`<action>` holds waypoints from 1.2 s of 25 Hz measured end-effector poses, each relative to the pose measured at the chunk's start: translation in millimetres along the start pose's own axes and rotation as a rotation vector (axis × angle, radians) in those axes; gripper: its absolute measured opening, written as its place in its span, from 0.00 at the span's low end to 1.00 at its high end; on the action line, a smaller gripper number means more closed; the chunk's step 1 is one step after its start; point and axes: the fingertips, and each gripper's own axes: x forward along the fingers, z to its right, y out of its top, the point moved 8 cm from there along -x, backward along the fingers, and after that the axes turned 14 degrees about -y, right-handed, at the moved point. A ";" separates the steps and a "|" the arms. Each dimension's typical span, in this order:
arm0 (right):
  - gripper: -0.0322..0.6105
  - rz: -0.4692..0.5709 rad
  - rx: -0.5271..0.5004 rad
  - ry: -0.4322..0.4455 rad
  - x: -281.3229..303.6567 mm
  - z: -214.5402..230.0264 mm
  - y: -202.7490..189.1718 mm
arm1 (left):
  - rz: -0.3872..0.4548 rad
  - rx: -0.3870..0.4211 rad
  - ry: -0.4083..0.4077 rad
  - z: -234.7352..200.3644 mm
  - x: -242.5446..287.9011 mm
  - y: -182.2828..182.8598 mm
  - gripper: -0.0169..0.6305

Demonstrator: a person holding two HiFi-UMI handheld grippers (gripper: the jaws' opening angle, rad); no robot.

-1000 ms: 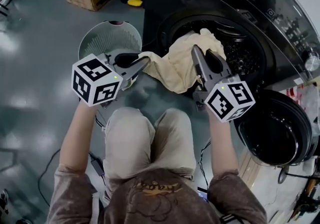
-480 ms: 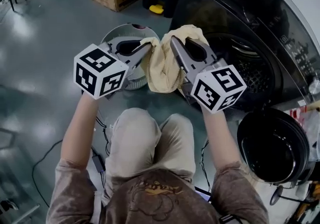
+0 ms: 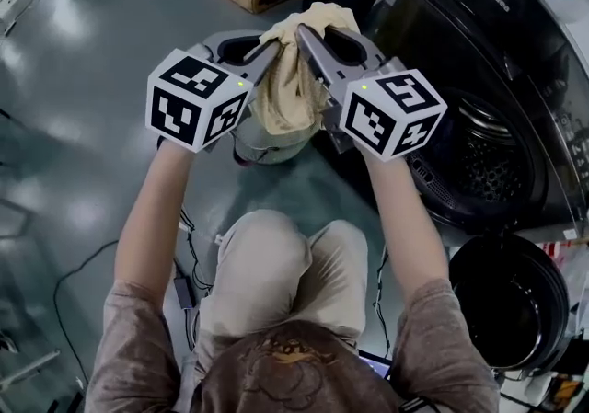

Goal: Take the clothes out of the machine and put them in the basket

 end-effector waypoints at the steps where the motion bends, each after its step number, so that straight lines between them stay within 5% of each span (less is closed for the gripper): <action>1: 0.10 -0.001 -0.005 0.013 8.3 -1.4 -1.4 | -0.008 0.005 0.016 -6.6 -0.7 -2.3 0.07; 21: 0.12 -0.441 0.016 0.020 81.1 23.5 -214.4 | -0.289 -0.251 -0.008 -53.4 62.6 -199.0 0.10; 27: 0.36 -0.592 -0.006 -0.014 70.5 27.8 -254.3 | -0.293 -0.278 -0.012 -49.1 65.4 -211.5 0.41; 30: 0.37 -0.600 -0.041 -0.042 64.1 26.5 -256.2 | -0.288 -0.279 -0.035 -49.5 64.3 -207.7 0.44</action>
